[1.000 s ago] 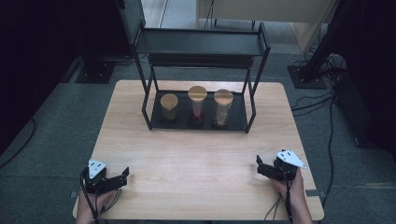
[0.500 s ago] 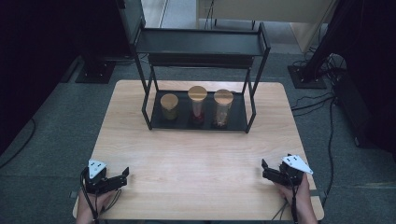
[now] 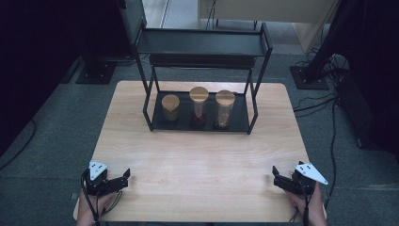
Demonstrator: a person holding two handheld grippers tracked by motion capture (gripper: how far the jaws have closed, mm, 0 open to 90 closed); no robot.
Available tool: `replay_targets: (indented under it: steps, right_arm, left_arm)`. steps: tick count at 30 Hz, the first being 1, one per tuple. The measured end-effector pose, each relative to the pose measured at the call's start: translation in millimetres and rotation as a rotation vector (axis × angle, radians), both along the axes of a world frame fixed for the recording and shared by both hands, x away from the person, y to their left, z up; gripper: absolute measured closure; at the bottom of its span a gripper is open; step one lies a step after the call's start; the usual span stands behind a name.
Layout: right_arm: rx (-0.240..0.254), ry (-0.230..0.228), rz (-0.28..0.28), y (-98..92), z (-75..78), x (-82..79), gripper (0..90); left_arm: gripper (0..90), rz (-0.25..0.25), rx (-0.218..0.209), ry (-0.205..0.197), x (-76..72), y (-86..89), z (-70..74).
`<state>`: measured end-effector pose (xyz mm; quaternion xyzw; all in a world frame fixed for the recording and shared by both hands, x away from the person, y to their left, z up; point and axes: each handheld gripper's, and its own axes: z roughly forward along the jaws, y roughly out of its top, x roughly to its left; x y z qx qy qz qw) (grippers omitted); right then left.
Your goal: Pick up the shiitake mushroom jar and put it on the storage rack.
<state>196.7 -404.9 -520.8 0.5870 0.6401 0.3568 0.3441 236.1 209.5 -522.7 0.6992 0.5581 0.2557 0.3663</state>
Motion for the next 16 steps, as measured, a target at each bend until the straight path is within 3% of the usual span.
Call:
replay_targets:
  steps: [16]
  right_arm:
    - [0.013, -0.04, 0.004, -4.2, 0.6, -7.9, 0.0]
  left_arm:
    - [1.2, 0.003, 0.007, 0.004, 0.2, -0.6, 0.0]
